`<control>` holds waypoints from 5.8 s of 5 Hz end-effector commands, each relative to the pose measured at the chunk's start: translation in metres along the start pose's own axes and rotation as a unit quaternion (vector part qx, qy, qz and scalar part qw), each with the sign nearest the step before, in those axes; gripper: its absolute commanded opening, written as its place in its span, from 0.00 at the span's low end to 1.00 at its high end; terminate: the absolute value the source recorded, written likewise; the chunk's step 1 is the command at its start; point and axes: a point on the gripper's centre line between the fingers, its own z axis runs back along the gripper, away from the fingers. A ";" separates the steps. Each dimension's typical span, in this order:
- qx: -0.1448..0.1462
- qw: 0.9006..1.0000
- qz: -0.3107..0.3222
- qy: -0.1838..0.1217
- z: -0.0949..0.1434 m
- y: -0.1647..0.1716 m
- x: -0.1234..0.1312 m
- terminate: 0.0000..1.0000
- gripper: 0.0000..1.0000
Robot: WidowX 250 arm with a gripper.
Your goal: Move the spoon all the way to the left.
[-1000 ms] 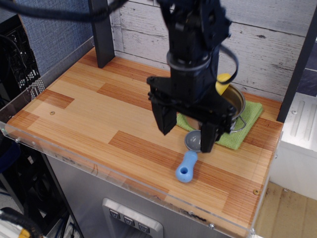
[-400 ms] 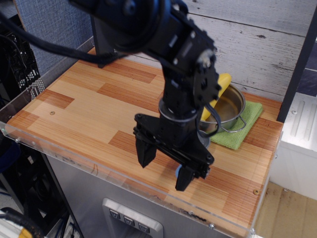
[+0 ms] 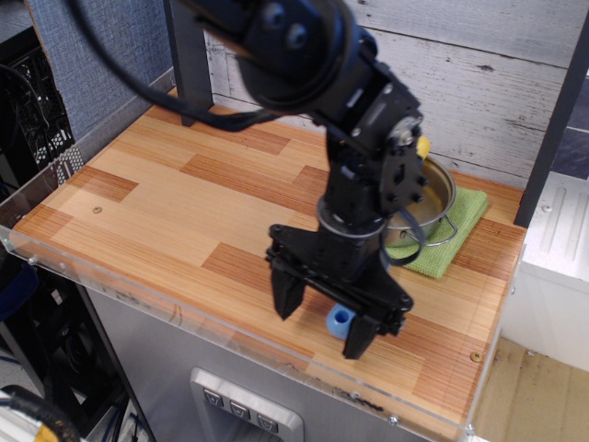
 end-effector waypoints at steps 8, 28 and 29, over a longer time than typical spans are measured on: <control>-0.034 0.990 0.026 -0.135 0.113 0.125 0.022 0.00 0.00; -0.057 0.993 -0.047 -0.088 0.115 0.191 -0.010 0.00 1.00; -0.057 0.993 -0.047 -0.088 0.115 0.191 -0.010 1.00 1.00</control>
